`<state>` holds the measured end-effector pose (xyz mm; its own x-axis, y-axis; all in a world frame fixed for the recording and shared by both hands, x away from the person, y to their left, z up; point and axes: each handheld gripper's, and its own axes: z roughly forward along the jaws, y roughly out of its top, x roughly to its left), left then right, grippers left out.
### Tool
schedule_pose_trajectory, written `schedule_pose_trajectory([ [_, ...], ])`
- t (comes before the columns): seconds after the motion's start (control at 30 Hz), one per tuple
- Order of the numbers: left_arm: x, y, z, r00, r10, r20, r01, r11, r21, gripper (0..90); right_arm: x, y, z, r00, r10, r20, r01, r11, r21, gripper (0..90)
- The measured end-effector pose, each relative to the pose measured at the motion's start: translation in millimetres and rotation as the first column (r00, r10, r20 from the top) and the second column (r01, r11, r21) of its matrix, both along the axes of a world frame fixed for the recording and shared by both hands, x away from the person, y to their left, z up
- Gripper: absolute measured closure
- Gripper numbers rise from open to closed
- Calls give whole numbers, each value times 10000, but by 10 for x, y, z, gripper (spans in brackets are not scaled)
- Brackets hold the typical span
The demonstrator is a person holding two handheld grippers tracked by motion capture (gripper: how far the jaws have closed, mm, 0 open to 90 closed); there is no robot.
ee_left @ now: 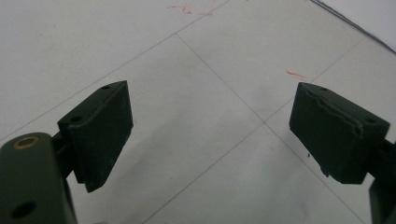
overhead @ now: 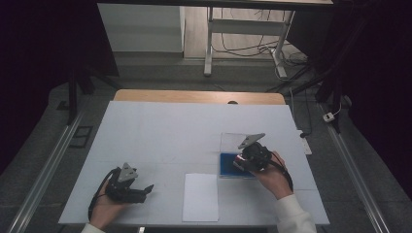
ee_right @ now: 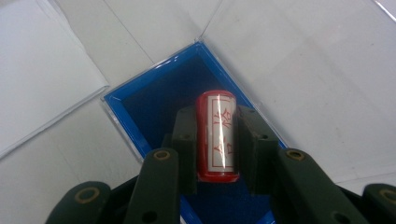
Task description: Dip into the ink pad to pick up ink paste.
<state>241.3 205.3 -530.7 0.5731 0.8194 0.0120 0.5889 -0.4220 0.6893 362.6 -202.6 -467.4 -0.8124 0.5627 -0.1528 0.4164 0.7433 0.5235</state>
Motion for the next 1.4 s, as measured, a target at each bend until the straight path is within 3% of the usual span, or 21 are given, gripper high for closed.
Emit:
schedule_pose_trajectory([
  [0.13, -4, -9, 1, 10000, -13, -17, 13, 10000, 36, 135, 6, 48, -22, 9999, -84, -59, 81, 9989, -457, 704],
  [0.37, -17, -16, 6, 10000, -27, 12, 27, 10000, 18, 135, -13, 92, -37, 9998, -204, 15, 204, 9968, -775, 707],
  [0.57, -15, -18, 4, 10000, -35, -19, 35, 10000, 15, 135, 4, 58, -50, 9997, -226, -86, 221, 9986, -491, 707],
  [1.17, -10, -23, -6, 10000, -32, -45, 33, 10000, 83, 134, -2, 43, -67, 9998, -216, -2, 215, 9991, -364, 705],
  [1.33, -14, -23, -3, 10000, 6, 12, -6, 10000, 99, 134, -15, 2, -42, 9998, -121, 143, 121, 9999, -21, 702],
  [1.4, -11, -20, -2, 10000, -24, 20, 24, 10000, 58, 134, -12, -24, -8, 9999, -137, -5, 137, 9998, 155, 700],
])
